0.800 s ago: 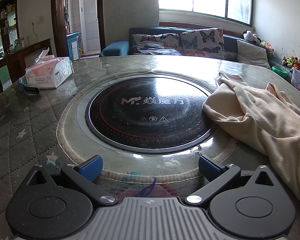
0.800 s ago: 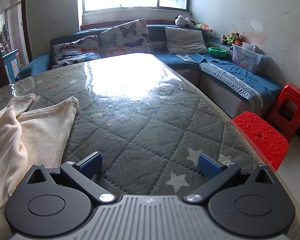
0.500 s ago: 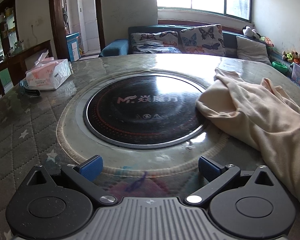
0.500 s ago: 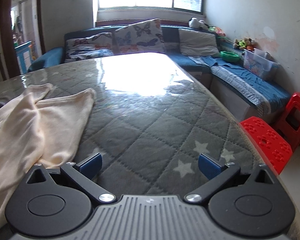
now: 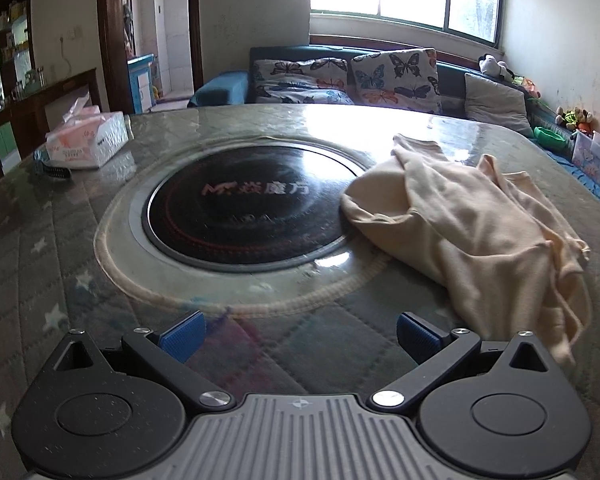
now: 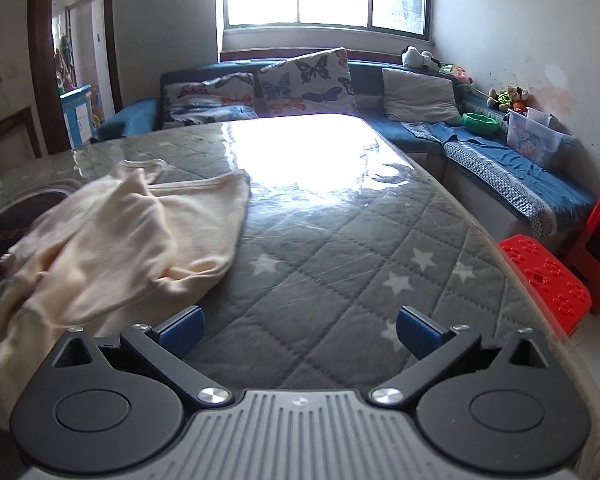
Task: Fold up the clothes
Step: 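Move both grippers over the crumpled cream sweatshirt toward its edges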
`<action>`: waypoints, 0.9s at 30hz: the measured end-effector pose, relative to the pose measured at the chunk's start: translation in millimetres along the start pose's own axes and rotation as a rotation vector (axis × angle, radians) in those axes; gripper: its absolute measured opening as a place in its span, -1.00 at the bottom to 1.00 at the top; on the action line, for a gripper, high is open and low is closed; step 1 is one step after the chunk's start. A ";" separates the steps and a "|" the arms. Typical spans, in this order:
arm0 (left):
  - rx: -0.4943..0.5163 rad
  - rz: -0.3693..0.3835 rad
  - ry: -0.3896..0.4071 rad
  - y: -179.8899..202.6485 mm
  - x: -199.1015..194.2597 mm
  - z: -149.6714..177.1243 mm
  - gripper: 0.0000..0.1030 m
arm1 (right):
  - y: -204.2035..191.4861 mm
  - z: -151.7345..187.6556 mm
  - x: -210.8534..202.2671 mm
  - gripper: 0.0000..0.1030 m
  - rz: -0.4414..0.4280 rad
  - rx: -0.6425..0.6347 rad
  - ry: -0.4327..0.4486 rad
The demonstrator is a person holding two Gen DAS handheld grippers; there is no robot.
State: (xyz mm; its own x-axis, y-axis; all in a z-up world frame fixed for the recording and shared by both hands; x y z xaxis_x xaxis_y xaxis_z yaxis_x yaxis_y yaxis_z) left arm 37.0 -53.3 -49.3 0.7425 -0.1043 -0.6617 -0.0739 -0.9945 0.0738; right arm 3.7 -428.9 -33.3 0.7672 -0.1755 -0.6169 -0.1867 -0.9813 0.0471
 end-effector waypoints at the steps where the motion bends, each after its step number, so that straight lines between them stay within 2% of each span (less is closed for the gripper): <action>1: -0.007 0.004 -0.002 2.3 -1.5 0.9 1.00 | -3.0 1.2 -4.1 1.00 -0.005 0.001 0.003; 10: -0.012 0.035 -0.019 24.7 -11.7 5.8 1.00 | -33.8 15.1 -35.4 1.00 -0.057 -0.083 0.036; 27: 0.039 0.062 -0.027 52.9 -24.0 14.5 1.00 | -53.9 27.9 -53.3 1.00 -0.123 -0.069 0.023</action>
State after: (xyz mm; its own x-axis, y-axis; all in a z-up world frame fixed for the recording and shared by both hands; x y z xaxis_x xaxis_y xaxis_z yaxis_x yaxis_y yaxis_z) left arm 5.6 -103.5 -40.3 0.7175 -0.1656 -0.6766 -0.1456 -0.9855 0.0869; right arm -44.3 -364.4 -24.9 0.7957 -0.0542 -0.6033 -0.0483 -0.9985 0.0260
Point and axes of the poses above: each gripper's, at about its wrist camera, not at the fingertips, and x roughly the way its jaws point, y to its right, z to its underside, the point moved 10 cm from there along x, roughly the way its jaws point, and after that the axes turned 5 degrees about z, right-handed, at the moved point
